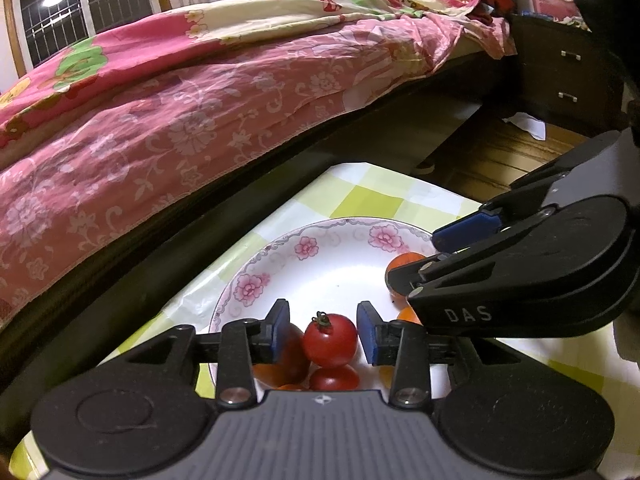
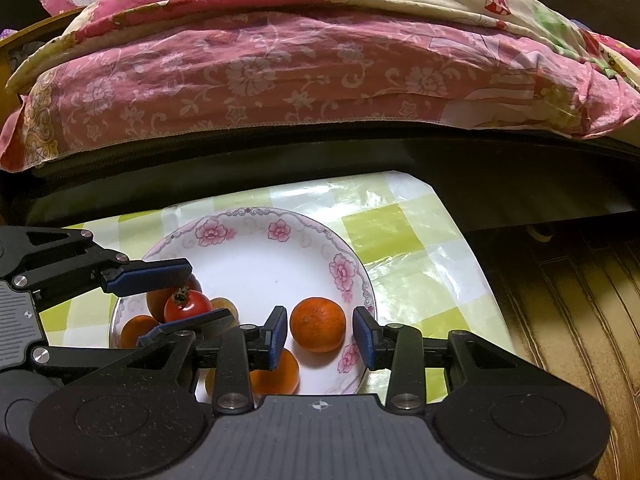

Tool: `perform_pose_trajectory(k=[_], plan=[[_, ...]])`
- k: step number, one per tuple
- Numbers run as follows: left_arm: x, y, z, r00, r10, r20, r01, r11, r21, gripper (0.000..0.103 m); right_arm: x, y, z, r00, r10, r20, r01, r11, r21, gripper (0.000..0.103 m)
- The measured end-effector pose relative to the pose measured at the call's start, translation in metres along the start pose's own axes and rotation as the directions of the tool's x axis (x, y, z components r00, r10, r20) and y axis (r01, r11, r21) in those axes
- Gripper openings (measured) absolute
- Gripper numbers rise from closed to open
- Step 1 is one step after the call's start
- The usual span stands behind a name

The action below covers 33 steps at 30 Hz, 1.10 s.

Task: Organize fruits
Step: 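Open both tools and lift them away from the plate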

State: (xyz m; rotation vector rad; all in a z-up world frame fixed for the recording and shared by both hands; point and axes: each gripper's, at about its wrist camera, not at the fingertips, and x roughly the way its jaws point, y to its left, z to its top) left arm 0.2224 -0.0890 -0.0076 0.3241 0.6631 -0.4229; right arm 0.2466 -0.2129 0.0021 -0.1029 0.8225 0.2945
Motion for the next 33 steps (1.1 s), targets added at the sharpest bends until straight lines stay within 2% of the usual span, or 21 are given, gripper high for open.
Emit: perform_pose_trajectory(k=[6,21,33], plan=[[-0.002,0.001,0.001,1.0,0.0,0.003,0.0,1.0,-0.017,0.05,-0.004,-0.001,0.001,1.0,-0.014,0.014,0.014,1.0,0.008,0.042],[-0.007,0.002,0.004,1.0,0.009,0.014,-0.008,0.999,-0.031,0.054,-0.017,-0.013,0.0,0.998,-0.045,0.041,0.044,0.998,0.046,0.043],[-0.019,0.01,0.006,0.999,0.042,0.023,-0.04,0.997,-0.071,0.067,-0.025,-0.013,-0.002,0.998,-0.051,0.044,0.049,0.997,0.053,0.043]])
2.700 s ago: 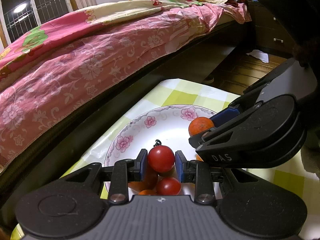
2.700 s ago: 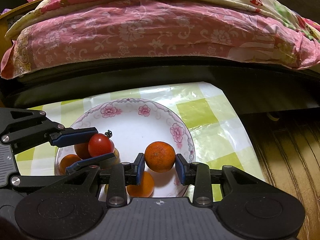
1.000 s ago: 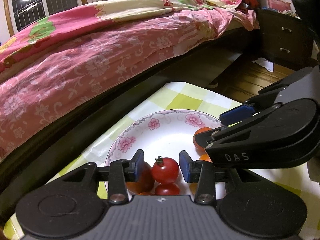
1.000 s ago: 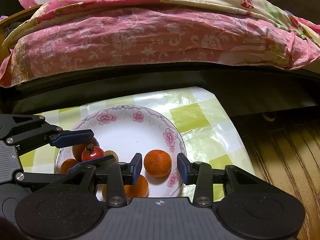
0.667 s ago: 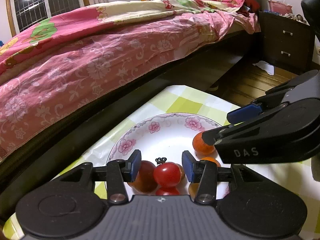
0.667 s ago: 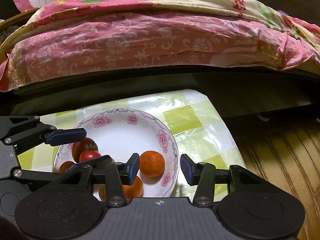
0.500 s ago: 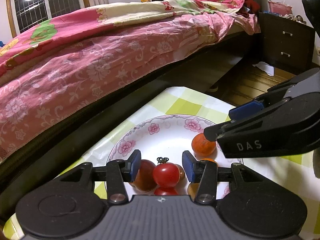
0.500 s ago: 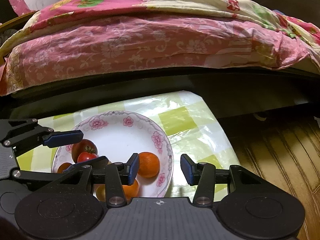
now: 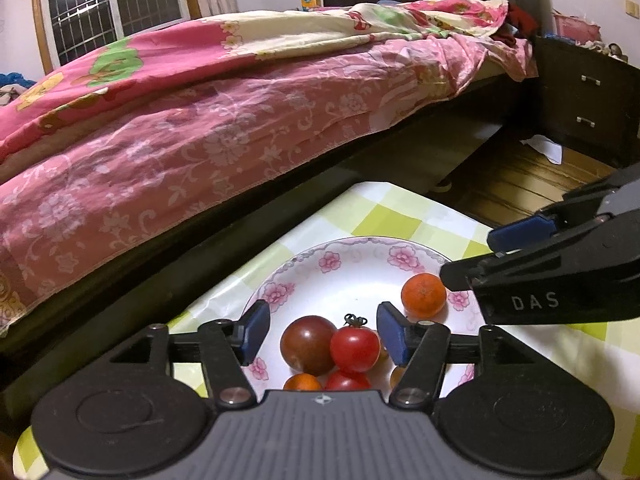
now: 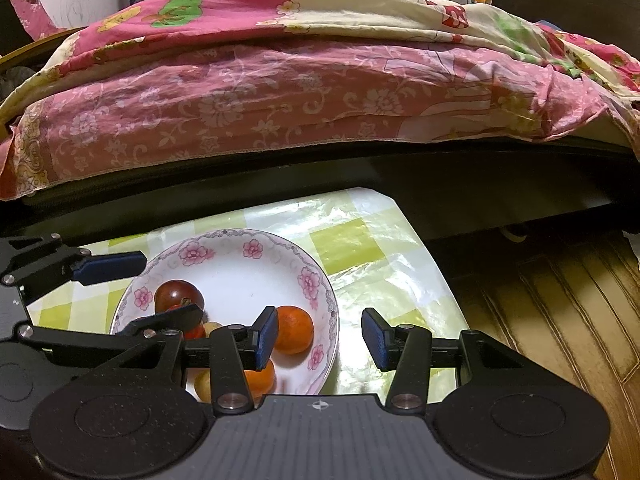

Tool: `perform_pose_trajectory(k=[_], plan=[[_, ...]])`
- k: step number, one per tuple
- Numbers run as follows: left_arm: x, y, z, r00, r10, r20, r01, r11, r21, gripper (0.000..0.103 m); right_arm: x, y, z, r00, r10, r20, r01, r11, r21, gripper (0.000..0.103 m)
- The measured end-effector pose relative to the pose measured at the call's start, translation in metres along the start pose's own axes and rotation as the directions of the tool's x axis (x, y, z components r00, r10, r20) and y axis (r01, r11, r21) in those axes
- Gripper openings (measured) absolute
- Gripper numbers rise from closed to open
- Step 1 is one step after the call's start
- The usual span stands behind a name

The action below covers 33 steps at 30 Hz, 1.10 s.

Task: Organize fruits

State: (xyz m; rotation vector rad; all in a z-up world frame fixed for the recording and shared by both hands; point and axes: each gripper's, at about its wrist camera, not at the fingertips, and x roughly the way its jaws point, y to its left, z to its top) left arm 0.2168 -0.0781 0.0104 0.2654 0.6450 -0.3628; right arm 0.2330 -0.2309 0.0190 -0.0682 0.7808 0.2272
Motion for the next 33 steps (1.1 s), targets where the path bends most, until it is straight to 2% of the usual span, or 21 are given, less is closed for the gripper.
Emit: perform_pose_trajectory(k=[9,11,19,33], plan=[[-0.015,-0.002,-0.005,1.0,0.03,-0.004,-0.03,0.999,-0.018,0.069,-0.011,0.001,-0.009,1.0,-0.007,-0.023,0.008,1.0,0.015,0.043],[-0.019,-0.002,-0.007,0.999,0.034,-0.008,-0.034,0.999,-0.023,0.075,-0.015,0.002,-0.012,1.0,-0.005,-0.027,0.006,1.0,0.022,0.043],[-0.032,-0.003,-0.015,0.997,0.082,-0.015,-0.082,0.996,-0.024,0.083,-0.027,0.01,-0.02,1.0,-0.001,-0.031,0.002,0.999,0.034,0.044],[-0.045,-0.006,-0.022,0.991,0.133,-0.009,-0.133,0.991,-0.025,0.089,-0.039,0.017,-0.034,0.999,0.0,-0.044,0.002,0.999,0.047,0.044]])
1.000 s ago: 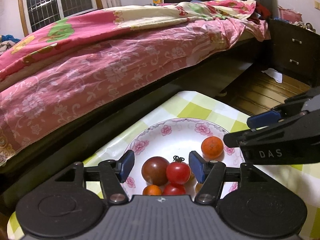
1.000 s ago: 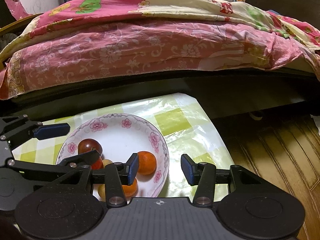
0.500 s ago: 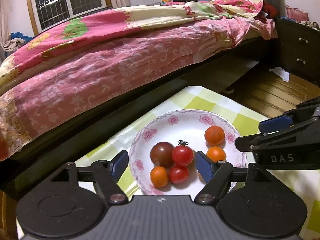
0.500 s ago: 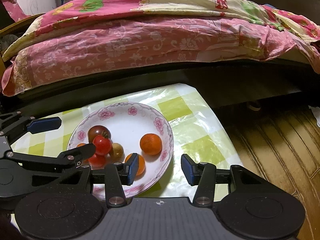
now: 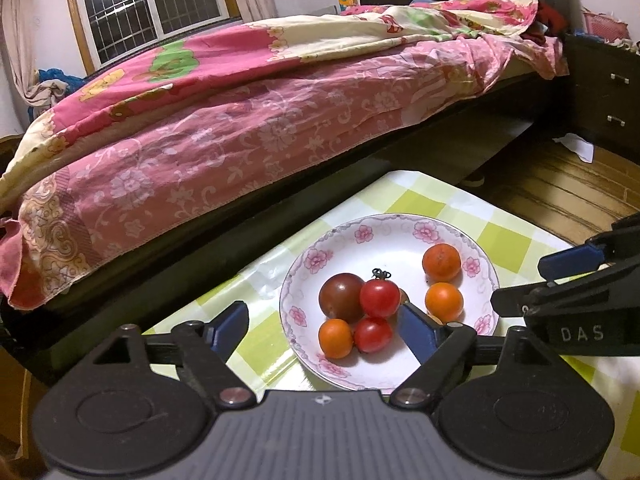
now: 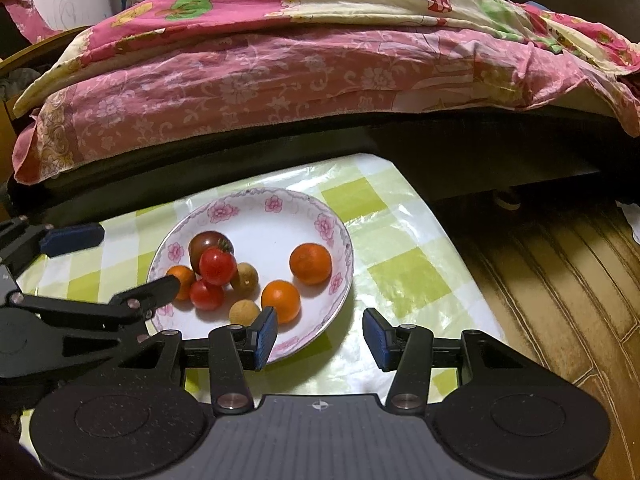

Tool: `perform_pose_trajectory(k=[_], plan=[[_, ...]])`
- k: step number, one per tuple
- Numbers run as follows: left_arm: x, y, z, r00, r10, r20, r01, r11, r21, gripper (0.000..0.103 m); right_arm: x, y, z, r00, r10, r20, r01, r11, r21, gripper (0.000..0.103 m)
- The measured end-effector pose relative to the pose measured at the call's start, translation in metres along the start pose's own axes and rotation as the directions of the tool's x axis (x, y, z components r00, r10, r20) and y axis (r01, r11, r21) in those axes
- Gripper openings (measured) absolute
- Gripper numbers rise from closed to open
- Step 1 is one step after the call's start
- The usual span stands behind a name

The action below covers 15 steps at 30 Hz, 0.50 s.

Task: Organize fruits

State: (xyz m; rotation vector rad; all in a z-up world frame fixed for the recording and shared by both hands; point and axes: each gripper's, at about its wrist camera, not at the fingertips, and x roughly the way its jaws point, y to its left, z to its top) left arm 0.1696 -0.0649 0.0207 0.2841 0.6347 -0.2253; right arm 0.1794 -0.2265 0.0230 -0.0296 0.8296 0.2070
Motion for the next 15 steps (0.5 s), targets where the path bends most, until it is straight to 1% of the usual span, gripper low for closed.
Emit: perform_pose_trajectory(k=[5,8,15], plan=[[-0.004,0.0,-0.003,1.0,-0.005,-0.006,0.005,1.0,-0.01,0.09,-0.002,0.001,-0.003,1.0,-0.001,-0.008,0.001,1.0,0.011,0.045],[-0.007,0.0,-0.005,1.0,-0.004,-0.013,0.004,1.0,-0.015,0.091,-0.006,0.001,-0.006,1.0,-0.003,-0.004,0.003,1.0,0.019,0.051],[-0.016,0.002,-0.011,1.0,0.005,-0.019,-0.006,0.999,-0.031,0.094,-0.016,0.005,-0.012,1.0,-0.003,0.005,0.003,1.0,0.027,0.051]])
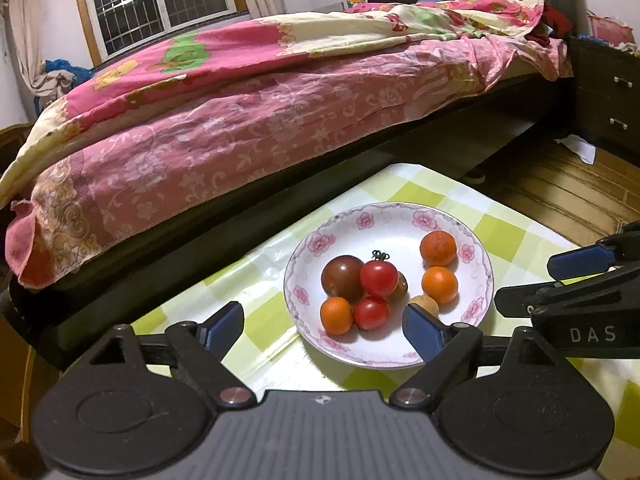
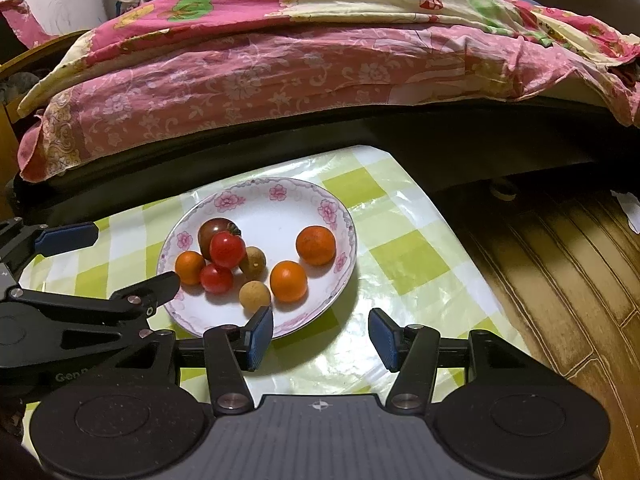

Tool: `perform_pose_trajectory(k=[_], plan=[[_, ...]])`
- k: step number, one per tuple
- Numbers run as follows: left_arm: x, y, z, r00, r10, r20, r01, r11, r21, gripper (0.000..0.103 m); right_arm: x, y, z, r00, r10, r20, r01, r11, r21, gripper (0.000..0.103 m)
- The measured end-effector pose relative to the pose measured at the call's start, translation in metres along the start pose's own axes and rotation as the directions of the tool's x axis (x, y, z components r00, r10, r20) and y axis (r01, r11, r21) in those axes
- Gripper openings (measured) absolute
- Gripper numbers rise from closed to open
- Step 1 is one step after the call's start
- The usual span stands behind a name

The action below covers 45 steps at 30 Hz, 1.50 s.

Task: Organize fruits

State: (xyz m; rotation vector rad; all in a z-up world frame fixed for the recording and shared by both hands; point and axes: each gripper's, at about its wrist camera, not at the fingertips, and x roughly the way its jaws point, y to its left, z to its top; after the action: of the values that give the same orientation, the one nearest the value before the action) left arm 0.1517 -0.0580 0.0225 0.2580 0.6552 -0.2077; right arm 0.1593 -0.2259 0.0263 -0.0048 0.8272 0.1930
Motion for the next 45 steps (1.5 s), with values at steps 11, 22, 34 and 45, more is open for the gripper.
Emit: perform_pose_trajectory(k=[11,22,34,45], plan=[[-0.012,-0.002,-0.012,1.0,0.023,-0.015,-0.023,1.0,-0.003,0.097,-0.014,0.007,-0.01,1.0,0.011,-0.007,-0.011,1.0,0.012,0.051],[-0.026,0.002,-0.026,0.999,-0.007,-0.043,0.004,0.997,-0.078,0.098,-0.031,0.011,-0.022,1.0,0.029,-0.011,-0.029,0.999,0.03,0.051],[-0.039,0.001,-0.038,0.998,-0.014,-0.06,0.007,0.994,-0.113,0.099,-0.043,0.015,-0.033,0.999,0.031,-0.017,-0.031,0.999,0.024,0.051],[-0.052,-0.002,-0.05,0.997,-0.01,-0.074,0.001,0.993,-0.119,0.101,-0.055,0.019,-0.044,0.999,0.031,-0.025,-0.031,0.999,0.016,0.052]])
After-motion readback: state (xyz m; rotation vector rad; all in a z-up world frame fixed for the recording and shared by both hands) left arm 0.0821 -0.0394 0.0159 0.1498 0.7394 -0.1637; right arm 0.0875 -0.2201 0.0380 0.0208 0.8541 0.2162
